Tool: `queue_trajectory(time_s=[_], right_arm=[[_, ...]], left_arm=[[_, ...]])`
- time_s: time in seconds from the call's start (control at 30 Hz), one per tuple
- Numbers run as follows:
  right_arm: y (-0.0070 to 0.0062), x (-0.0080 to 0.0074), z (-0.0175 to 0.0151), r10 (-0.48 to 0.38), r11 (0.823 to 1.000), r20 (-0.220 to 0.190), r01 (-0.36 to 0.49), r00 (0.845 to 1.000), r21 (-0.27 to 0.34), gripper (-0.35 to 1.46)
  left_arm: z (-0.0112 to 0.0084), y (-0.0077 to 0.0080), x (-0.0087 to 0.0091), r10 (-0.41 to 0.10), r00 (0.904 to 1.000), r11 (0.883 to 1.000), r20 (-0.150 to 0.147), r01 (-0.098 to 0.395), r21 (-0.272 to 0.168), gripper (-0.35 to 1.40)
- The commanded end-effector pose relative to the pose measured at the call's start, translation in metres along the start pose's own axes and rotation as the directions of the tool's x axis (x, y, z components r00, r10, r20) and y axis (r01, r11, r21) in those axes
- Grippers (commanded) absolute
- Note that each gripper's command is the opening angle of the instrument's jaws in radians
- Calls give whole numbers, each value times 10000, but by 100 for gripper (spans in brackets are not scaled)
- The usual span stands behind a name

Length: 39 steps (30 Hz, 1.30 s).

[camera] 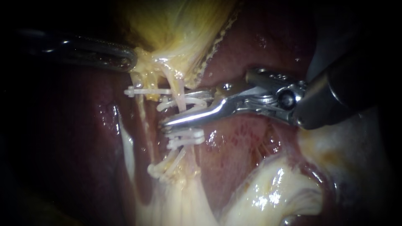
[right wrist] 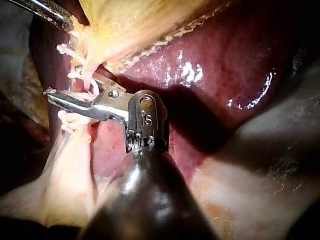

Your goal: Clipping third clip right tube

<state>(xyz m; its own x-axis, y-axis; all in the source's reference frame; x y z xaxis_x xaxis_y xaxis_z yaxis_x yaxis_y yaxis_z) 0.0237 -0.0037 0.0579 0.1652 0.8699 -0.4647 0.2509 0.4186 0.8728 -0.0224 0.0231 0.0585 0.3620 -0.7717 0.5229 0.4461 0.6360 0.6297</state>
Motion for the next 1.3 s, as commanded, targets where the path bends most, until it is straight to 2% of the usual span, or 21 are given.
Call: queue_trajectory(time_s=[0.03, 0.23, 0.27, 0.37, 0.47, 0.57, 0.73, 1.1, 1.3], right_arm=[[-2, 1, 0, 73, 10000, -33, -73, 10000, 66, 47], [-3, 1, -2, 132, 9999, -47, -131, 9999, 99, 39], [-3, 2, -3, 137, 9999, -48, -137, 9999, 104, 33], [-3, 4, -2, 326, 9994, -76, -325, 9994, 75, -2], [-2, 5, 0, 385, 9992, -83, -384, 9992, 66, -20], [-1, 4, 0, 795, 9968, -106, -795, 9968, 36, -35], [4, 2, -2, 1193, 9929, -132, -1193, 9928, -3, -35], [6, 2, -4, 1253, 9921, -59, -1254, 9921, -54, -35], [7, -1, -5, 1263, 9914, 360, -1249, 9913, -397, -35]], left_arm=[[0, 0, 0, 3, 10000, 10000, -2, -3, 1, -35], [0, 0, 0, 3, 10000, 10000, -2, -3, -1, -35], [0, 0, 0, 2, 10000, 10000, -2, -2, -1, -35], [1, 0, 0, 1, 10000, 10000, -1, -1, -4, -35], [1, 0, 0, 1, 10000, 10000, -1, -1, -4, -35], [1, 0, -1, 0, 10000, 10000, -1, 0, -4, -35], [2, 0, -1, -1, 10000, 10000, 0, 1, -6, -35], [1, 0, -1, -1, 10000, 10000, 0, 1, -7, -35], [1, 0, -1, -2, 10000, 10000, -2, 2, -1, -35]])
